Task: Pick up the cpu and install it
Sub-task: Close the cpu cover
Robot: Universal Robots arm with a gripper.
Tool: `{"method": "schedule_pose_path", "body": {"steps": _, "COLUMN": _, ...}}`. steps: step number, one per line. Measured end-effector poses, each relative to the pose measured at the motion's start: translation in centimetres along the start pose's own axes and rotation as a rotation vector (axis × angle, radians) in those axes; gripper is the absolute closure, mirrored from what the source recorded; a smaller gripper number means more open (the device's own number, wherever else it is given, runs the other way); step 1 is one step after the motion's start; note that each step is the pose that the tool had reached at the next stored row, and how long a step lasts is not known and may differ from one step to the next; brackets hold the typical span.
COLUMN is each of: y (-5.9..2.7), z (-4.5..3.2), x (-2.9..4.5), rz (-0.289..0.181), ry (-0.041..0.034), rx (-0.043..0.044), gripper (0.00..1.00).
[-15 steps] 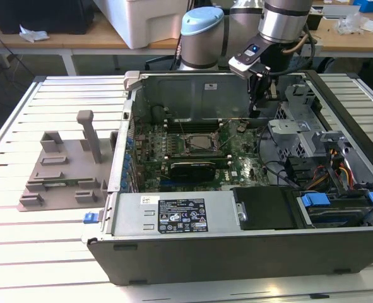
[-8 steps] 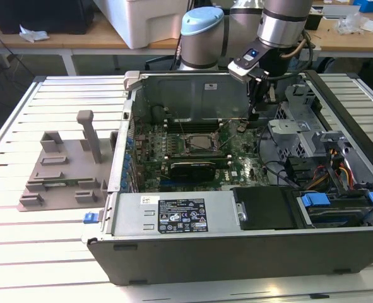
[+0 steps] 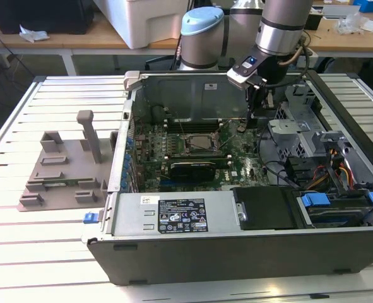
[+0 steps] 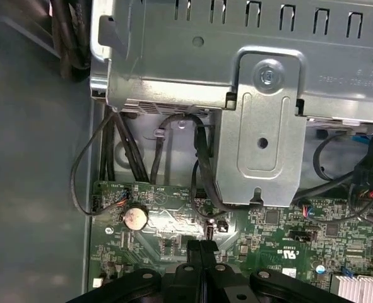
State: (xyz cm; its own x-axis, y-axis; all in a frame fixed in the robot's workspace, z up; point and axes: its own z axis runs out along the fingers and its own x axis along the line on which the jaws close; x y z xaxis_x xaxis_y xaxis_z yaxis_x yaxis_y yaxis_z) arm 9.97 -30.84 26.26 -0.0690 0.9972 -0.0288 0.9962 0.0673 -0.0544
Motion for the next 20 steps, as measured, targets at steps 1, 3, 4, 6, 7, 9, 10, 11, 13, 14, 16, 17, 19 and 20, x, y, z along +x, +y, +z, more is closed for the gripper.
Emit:
{"method": "schedule_pose_path", "body": {"steps": 1, "y": 0.01, "z": 0.12, "x": 0.00, "rz": 0.000, "ry": 0.0001, "rx": 0.0000, "gripper": 0.89}}
{"method": "schedule_pose_path", "body": {"steps": 3, "y": 0.03, "z": 0.50, "x": 0.02, "rz": 0.000, "ry": 0.0001, "rx": 0.0000, "gripper": 0.89}}
{"method": "schedule_pose_path", "body": {"steps": 4, "y": 0.04, "z": 0.68, "x": 0.03, "rz": 0.000, "ry": 0.0001, "rx": 0.0000, "gripper": 0.89}}
{"method": "schedule_pose_path", "body": {"steps": 6, "y": 0.02, "z": 0.86, "x": 0.04, "rz": 0.000, "ry": 0.0001, "rx": 0.0000, "gripper": 0.89}}
{"method": "schedule_pose_path", "body": {"steps": 7, "y": -0.01, "z": 0.99, "x": 0.06, "rz": 0.000, "ry": 0.0001, "rx": 0.0000, "gripper": 0.89}}
{"method": "schedule_pose_path", "body": {"steps": 9, "y": -0.16, "z": 1.20, "x": 0.12, "rz": 0.000, "ry": -0.0001, "rx": 0.0000, "gripper": 0.89}}
{"method": "schedule_pose_path", "body": {"steps": 10, "y": -0.34, "z": 1.29, "x": 0.14, "rz": 0.000, "ry": 0.0001, "rx": -0.0001, "gripper": 0.89}}
{"method": "schedule_pose_path", "body": {"steps": 11, "y": -0.59, "z": 1.34, "x": 0.17, "rz": 0.000, "ry": 0.0002, "rx": 0.0000, "gripper": 0.89}}
{"method": "schedule_pose_path", "body": {"steps": 13, "y": -1.18, "z": 1.39, "x": 0.23, "rz": 0.000, "ry": 0.0000, "rx": 0.0000, "gripper": 0.89}}
{"method": "schedule_pose_path", "body": {"steps": 14, "y": -1.47, "z": 1.42, "x": 0.26, "rz": 0.000, "ry": 0.0001, "rx": 0.0000, "gripper": 0.89}}
{"method": "schedule_pose_path", "body": {"steps": 16, "y": -1.91, "z": 1.46, "x": 0.30, "rz": 0.000, "ry": 0.0000, "rx": 0.0000, "gripper": 0.89}}
{"method": "schedule_pose_path", "body": {"steps": 17, "y": -2.15, "z": 1.48, "x": 0.32, "rz": 0.000, "ry": 0.0000, "rx": 0.0001, "gripper": 0.89}}
{"method": "schedule_pose_path", "body": {"steps": 19, "y": -2.73, "z": 1.52, "x": 0.38, "rz": 0.000, "ry": 0.0001, "rx": 0.0000, "gripper": 0.89}}
{"method": "schedule_pose_path", "body": {"steps": 20, "y": -2.98, "z": 1.54, "x": 0.40, "rz": 0.000, "ry": 0.0001, "rx": 0.0000, "gripper": 0.89}}
